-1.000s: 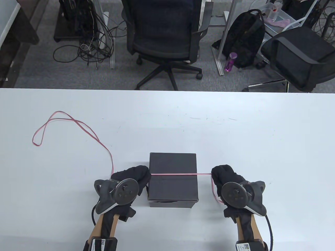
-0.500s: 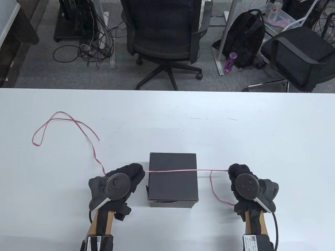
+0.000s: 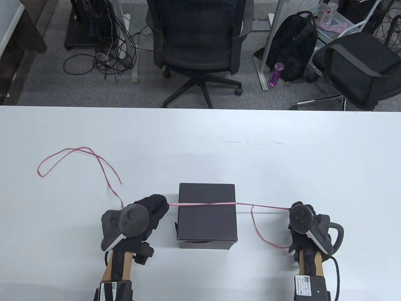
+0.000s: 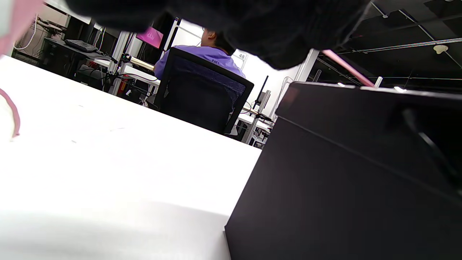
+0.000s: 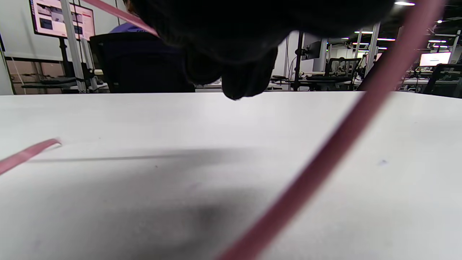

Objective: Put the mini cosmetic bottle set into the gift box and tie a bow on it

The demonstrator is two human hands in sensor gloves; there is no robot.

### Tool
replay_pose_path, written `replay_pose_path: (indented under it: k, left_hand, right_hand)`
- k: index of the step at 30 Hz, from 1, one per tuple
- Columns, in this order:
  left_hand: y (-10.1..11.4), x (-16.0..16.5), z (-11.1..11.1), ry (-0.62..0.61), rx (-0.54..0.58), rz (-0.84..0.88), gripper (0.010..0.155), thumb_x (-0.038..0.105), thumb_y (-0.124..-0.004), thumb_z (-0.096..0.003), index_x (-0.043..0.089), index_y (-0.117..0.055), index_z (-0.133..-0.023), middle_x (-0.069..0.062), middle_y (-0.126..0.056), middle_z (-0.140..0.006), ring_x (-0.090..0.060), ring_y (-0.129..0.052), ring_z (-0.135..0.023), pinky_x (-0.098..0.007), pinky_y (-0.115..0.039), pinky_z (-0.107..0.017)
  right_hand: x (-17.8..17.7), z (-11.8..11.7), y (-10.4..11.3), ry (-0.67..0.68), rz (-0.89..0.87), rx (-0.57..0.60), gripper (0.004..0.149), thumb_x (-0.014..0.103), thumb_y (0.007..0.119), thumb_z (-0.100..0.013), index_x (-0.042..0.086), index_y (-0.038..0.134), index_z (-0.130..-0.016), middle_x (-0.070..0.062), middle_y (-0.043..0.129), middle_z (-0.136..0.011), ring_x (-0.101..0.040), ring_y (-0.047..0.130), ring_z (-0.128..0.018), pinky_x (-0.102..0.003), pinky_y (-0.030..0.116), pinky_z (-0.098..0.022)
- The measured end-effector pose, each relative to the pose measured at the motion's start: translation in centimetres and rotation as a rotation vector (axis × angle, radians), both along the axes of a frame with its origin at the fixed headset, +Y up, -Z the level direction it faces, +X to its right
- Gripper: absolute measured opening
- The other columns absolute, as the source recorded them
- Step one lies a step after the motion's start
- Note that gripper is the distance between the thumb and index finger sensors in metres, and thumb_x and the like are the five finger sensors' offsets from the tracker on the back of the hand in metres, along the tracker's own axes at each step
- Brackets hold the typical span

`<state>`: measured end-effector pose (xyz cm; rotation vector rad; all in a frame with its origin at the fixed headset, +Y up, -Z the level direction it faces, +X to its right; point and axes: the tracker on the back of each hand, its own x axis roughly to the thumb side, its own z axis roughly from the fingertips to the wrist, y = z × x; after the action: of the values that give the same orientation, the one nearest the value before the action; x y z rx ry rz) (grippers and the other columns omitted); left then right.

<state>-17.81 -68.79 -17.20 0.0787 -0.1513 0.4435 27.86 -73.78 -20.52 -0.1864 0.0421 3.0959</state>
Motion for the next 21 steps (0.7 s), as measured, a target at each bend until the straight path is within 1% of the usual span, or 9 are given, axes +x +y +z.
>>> replay_pose_path:
  k: [2,3,4,5,7,10,14,16,21]
  left_hand:
    - [-0.1,0.1,0.0,-0.016,-0.001,0.026,0.042,0.053,-0.071,-0.0534,0.028,-0.084,-0.085,0.018,-0.090,-0.048,-0.005,-0.089,-0.017,-0.030,-0.089,-0.026]
    - [0.0,0.2,0.0,-0.020,0.003,0.035,0.042,0.052,-0.072,-0.0535,0.028,-0.084,-0.085,0.018,-0.090,-0.048,-0.005,-0.089,-0.017,-0.030,-0.089,-0.026]
    - [0.2,0.3,0.1,-0.022,0.024,0.046,0.042,0.052,-0.072,-0.0536,0.028,-0.084,-0.085,0.018,-0.090,-0.048,-0.005,-0.089,-0.016,-0.030,-0.089,-0.026]
    - [0.3,0.4,0.2,-0.025,0.037,0.052,0.042,0.052,-0.072,-0.0536,0.028,-0.084,-0.085,0.018,-0.090,-0.048,-0.005,-0.089,-0.016,-0.030,-0.089,-0.026]
    - [0.7,0.8,0.5,-0.046,0.068,0.077,0.042,0.052,-0.072,-0.0537,0.028,-0.084,-0.086,0.018,-0.090,-0.048,-0.005,-0.089,-0.016,-0.030,-0.089,-0.026]
    - [1.4,2.0,1.1,-0.110,0.091,0.133,0.042,0.051,-0.072,-0.0540,0.028,-0.084,-0.086,0.018,-0.090,-0.048,-0.005,-0.089,-0.016,-0.030,-0.089,-0.026]
    - [2.1,3.7,1.9,-0.189,0.116,0.163,0.042,0.051,-0.071,-0.0542,0.028,-0.083,-0.087,0.018,-0.090,-0.049,-0.005,-0.089,-0.016,-0.030,-0.089,-0.026]
    - [2.3,4.9,2.4,-0.235,0.129,0.163,0.042,0.051,-0.071,-0.0544,0.028,-0.083,-0.087,0.018,-0.090,-0.049,-0.005,-0.089,-0.017,-0.031,-0.089,-0.026]
    - [2.2,7.1,3.2,-0.322,0.127,0.154,0.042,0.051,-0.070,-0.0546,0.029,-0.082,-0.087,0.018,-0.090,-0.050,-0.005,-0.090,-0.018,-0.031,-0.089,-0.027]
  right_hand:
    - [-0.2,-0.2,-0.4,-0.010,0.012,-0.047,0.040,0.027,0.066,-0.056,0.002,0.084,-0.082,-0.026,0.086,-0.085,-0.014,0.092,-0.032,-0.035,0.085,-0.027]
    - [-0.4,-0.3,-0.4,-0.013,0.011,-0.057,0.041,0.027,0.066,-0.057,0.001,0.083,-0.084,-0.028,0.083,-0.088,-0.020,0.093,-0.042,-0.041,0.084,-0.035]
    - [-0.7,-0.3,-0.2,-0.007,0.001,-0.082,0.045,0.025,0.067,-0.059,-0.001,0.076,-0.095,-0.036,0.072,-0.097,-0.037,0.088,-0.065,-0.056,0.077,-0.049]
    - [-1.0,-0.3,0.1,0.006,-0.007,-0.088,0.053,0.027,0.065,-0.060,-0.001,0.065,-0.105,-0.041,0.058,-0.105,-0.051,0.077,-0.080,-0.066,0.068,-0.055]
    - [-1.9,0.0,1.2,0.067,-0.071,-0.024,0.064,0.032,0.062,-0.061,-0.003,0.049,-0.113,-0.043,0.042,-0.111,-0.065,0.054,-0.091,-0.078,0.055,-0.058]
    - [-4.8,1.0,3.9,0.250,-0.329,0.189,0.067,0.034,0.061,-0.062,-0.005,0.046,-0.114,-0.044,0.039,-0.111,-0.069,0.041,-0.093,-0.084,0.047,-0.057]
    - [-9.0,2.5,5.8,0.503,-0.534,0.198,0.074,0.043,0.062,-0.061,-0.005,0.046,-0.115,-0.042,0.038,-0.113,-0.068,0.034,-0.096,-0.086,0.040,-0.057]
    - [-11.8,3.5,6.4,0.635,-0.539,0.176,0.080,0.047,0.064,-0.059,-0.005,0.044,-0.116,-0.041,0.035,-0.115,-0.067,0.027,-0.097,-0.087,0.036,-0.058]
    - [-15.2,4.9,6.4,0.737,-0.334,0.159,0.087,0.050,0.069,-0.057,-0.003,0.037,-0.118,-0.041,0.028,-0.116,-0.067,0.016,-0.095,-0.088,0.028,-0.056]
